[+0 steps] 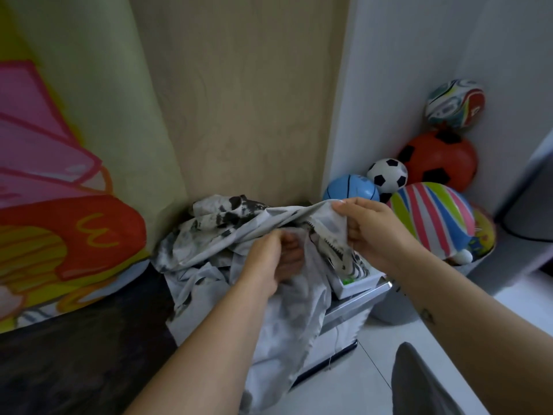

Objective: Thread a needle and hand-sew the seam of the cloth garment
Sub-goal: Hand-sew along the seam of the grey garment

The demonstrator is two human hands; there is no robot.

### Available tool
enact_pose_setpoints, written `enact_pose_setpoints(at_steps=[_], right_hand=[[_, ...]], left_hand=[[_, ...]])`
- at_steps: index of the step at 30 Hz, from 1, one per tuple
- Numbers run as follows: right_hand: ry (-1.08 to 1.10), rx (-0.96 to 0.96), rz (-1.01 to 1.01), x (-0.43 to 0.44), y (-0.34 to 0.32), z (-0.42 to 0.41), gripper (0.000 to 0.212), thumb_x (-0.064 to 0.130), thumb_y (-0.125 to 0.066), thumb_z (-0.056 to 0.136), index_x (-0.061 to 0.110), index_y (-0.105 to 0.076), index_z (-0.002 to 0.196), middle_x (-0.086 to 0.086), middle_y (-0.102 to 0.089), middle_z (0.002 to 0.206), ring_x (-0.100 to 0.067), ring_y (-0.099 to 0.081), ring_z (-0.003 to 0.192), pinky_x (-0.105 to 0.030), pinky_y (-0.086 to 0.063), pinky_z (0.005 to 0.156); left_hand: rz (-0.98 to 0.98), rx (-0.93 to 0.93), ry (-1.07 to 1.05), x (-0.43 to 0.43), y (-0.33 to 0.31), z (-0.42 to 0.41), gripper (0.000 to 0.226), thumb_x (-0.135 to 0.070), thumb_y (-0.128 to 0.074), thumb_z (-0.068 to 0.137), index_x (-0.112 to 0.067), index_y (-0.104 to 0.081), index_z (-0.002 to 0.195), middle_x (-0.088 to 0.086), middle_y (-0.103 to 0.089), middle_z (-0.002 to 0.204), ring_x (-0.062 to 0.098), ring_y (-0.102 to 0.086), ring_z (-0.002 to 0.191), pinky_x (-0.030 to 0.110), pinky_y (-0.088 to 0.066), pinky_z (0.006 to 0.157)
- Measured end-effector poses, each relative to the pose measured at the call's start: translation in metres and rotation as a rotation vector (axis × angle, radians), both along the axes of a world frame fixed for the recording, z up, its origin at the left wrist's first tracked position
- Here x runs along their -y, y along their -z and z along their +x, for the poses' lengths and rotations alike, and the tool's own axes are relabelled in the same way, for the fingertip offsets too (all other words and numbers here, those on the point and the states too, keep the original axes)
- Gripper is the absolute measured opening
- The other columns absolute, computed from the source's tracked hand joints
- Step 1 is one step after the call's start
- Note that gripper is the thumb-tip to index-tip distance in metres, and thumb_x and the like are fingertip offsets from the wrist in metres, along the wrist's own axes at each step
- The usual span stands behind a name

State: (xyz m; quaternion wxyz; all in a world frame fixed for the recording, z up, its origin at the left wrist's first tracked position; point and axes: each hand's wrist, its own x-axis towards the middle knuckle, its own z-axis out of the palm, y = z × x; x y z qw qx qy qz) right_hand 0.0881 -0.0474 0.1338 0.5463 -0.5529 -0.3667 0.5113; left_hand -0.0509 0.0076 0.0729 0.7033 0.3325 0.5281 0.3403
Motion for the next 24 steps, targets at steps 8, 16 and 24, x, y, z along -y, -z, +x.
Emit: enact_pose_setpoints(at_steps=[8,16,24], right_hand=[[-0.086,0.002,0.053,0.013,-0.033,-0.022,0.018,0.008,-0.048,0.094,0.006,-0.055,0.077,0.001,-0.039,0.045,-0.007,-0.038,0.034,-0.021,-0.035,0.044],[0.178,0.021,0.103,0.01,-0.047,-0.014,0.019,0.015,-0.061,0.085,0.009,-0.055,0.068,-0.009,-0.037,0.054,-0.027,-0.037,0.062,-0.039,-0.039,0.064],[-0.395,0.521,-0.025,0.033,-0.087,-0.054,0.022,0.022,-0.069,0.084,0.0,-0.067,0.085,0.001,-0.037,0.053,-0.011,-0.043,0.051,-0.027,-0.055,0.068]], left_hand=[[0.019,0.048,0.134,0.021,-0.021,0.004,0.03,-0.021,-0.043,0.099,-0.013,-0.061,0.077,-0.003,-0.064,0.051,0.01,-0.062,0.05,0.021,-0.051,0.05],[0.322,-0.065,-0.05,0.018,-0.069,-0.055,0.03,-0.013,-0.047,0.097,-0.015,-0.055,0.069,-0.001,-0.058,0.051,0.013,-0.056,0.05,0.026,-0.046,0.06],[0.73,0.265,-0.224,0.011,-0.162,-0.101,0.025,-0.015,-0.045,0.098,-0.015,-0.051,0.074,0.0,-0.062,0.064,0.011,-0.061,0.058,0.023,-0.048,0.061]])
